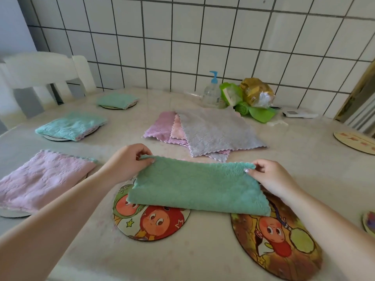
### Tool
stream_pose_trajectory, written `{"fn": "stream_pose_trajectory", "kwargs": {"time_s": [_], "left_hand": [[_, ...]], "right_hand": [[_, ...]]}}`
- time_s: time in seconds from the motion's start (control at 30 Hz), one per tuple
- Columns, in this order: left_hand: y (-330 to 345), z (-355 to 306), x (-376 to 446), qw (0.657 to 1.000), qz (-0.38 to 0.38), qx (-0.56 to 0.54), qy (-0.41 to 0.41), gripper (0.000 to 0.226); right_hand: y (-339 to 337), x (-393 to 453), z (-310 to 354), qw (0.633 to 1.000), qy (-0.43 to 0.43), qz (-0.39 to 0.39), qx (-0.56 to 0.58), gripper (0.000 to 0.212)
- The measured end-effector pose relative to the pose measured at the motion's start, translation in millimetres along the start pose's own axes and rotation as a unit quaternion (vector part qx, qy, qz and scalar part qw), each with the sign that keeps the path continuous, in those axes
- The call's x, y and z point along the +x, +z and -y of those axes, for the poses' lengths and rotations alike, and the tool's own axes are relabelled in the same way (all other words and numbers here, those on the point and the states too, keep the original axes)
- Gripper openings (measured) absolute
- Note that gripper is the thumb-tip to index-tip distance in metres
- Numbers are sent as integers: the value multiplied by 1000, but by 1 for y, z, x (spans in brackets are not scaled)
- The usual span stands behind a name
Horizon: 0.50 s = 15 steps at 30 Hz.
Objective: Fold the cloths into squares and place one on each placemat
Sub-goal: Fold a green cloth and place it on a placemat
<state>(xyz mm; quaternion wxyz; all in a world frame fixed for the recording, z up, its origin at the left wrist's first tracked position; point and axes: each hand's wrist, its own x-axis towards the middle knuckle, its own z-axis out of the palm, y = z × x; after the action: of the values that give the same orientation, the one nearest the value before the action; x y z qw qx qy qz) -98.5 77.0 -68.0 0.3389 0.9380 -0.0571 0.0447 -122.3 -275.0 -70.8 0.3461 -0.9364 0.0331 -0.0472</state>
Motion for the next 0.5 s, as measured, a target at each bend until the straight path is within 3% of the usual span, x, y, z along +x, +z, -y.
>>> {"fn": "stream_pose_trajectory", "kwargs": {"time_s": [0.1,0.27,0.5], "left_hand": [[3,1,12,1000,14,21,10,6],[7,4,23,999,4,38,11,6],[17,2,26,995,-5,95,11,16]], "right_hand": [[3,10,-5,1000,10,-10,-13,14],[7,22,-9,999,28,-25,-14,29],[8,29,-8,998,35,-19,-43,32]]}}
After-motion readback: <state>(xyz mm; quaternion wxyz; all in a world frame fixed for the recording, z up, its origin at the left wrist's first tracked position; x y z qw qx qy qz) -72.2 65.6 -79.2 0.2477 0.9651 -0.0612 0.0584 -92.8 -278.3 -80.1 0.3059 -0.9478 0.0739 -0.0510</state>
